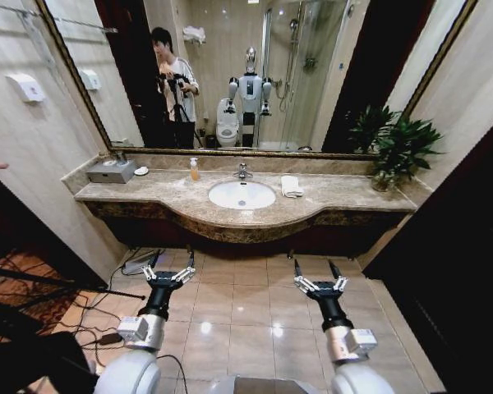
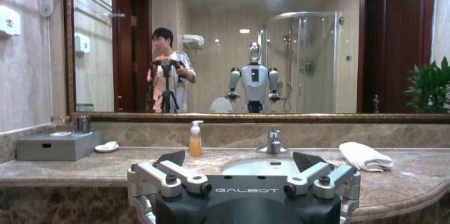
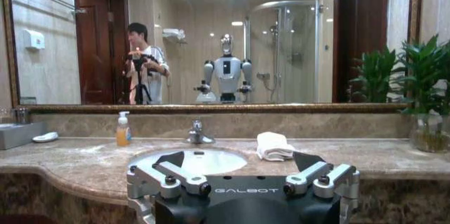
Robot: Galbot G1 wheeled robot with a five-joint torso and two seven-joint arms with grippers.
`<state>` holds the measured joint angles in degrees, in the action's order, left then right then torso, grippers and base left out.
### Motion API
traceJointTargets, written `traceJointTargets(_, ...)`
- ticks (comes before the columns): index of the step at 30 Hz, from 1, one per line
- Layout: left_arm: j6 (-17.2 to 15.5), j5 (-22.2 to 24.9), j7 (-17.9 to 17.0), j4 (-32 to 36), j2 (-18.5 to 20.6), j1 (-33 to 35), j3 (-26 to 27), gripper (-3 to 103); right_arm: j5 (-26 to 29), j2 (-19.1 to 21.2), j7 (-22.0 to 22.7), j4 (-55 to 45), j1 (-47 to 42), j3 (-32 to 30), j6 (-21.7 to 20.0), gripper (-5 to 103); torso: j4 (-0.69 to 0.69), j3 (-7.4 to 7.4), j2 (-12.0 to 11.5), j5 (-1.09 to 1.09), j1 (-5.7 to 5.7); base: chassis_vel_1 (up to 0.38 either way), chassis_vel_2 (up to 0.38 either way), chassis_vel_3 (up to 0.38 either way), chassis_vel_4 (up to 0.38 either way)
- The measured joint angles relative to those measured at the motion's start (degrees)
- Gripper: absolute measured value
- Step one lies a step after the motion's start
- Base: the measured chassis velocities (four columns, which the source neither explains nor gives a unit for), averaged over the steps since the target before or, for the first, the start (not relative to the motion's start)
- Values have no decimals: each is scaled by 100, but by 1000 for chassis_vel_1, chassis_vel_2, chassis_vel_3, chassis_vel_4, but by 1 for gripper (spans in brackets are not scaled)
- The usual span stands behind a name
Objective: Pick up the towel from the sink counter and wipe the mirror surface.
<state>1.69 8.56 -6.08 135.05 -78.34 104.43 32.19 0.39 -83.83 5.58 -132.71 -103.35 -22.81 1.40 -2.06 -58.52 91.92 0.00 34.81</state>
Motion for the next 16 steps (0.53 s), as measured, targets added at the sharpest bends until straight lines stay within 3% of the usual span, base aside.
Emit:
traceJointTargets(6, 0, 0, 0, 0, 0, 0, 0, 100, 44, 38, 35, 43, 73, -73, 20, 100, 0, 0, 0, 0, 0, 0, 0, 0, 0)
traceJointTargets(16, 0, 0, 0, 0, 0, 0, 0, 100, 669, 325, -101, 535, 608, -745, 344, 100, 0, 0, 0, 0, 0, 0, 0, 0, 0)
